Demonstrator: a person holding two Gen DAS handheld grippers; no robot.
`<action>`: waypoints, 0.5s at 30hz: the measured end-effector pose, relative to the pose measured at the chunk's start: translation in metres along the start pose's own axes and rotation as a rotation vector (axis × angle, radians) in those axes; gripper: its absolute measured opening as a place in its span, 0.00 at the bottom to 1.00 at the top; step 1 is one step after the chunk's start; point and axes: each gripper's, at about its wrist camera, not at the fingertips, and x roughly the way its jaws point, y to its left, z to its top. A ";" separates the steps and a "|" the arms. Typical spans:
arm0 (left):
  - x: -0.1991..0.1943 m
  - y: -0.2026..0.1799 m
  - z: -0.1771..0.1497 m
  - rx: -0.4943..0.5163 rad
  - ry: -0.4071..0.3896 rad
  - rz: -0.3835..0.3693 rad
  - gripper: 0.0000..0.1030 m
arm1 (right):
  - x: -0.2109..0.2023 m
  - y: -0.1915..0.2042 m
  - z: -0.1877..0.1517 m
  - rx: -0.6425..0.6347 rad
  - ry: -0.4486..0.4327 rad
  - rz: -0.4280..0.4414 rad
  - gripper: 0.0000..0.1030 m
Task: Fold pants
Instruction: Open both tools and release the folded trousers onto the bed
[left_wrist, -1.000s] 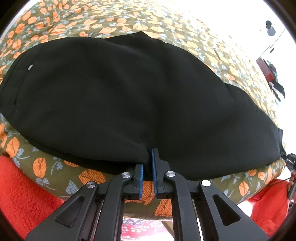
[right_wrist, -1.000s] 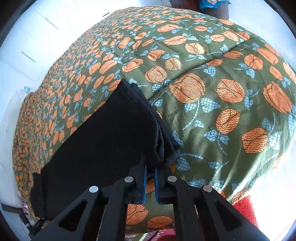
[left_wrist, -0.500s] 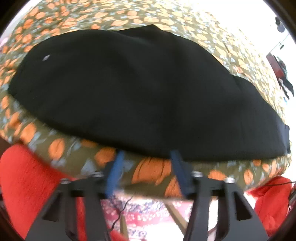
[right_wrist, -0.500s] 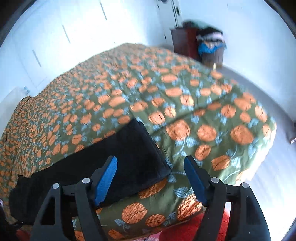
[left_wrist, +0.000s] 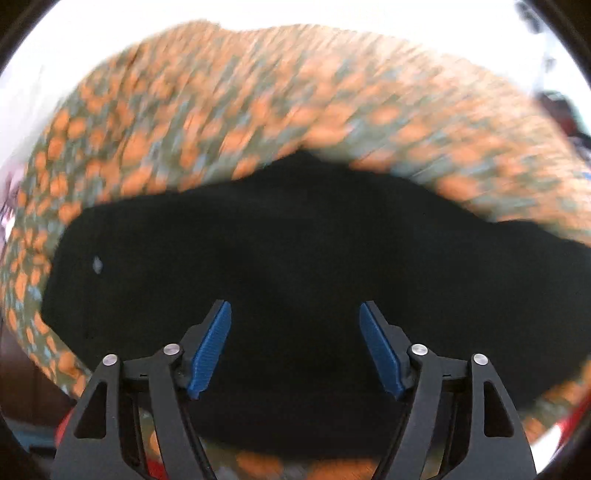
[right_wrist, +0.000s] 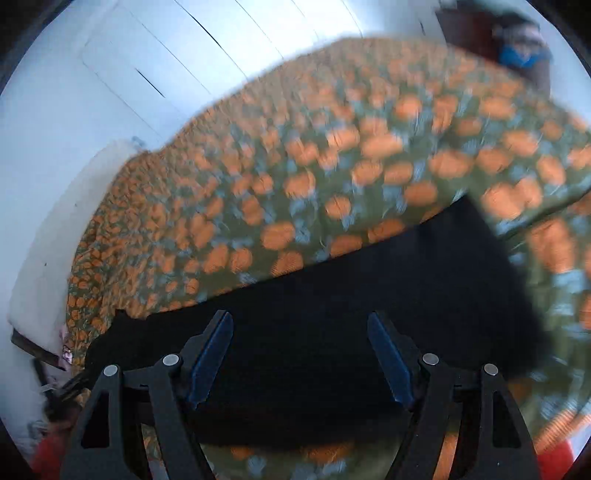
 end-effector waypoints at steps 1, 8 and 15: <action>0.010 0.007 -0.001 -0.026 0.018 -0.006 0.68 | 0.005 -0.008 0.001 0.021 0.008 -0.020 0.70; -0.047 0.024 -0.018 -0.104 -0.103 -0.149 0.72 | -0.074 -0.039 0.015 0.009 -0.132 -0.046 0.73; -0.048 -0.044 -0.036 0.104 -0.111 -0.227 0.72 | -0.078 -0.044 0.010 -0.031 0.001 0.073 0.66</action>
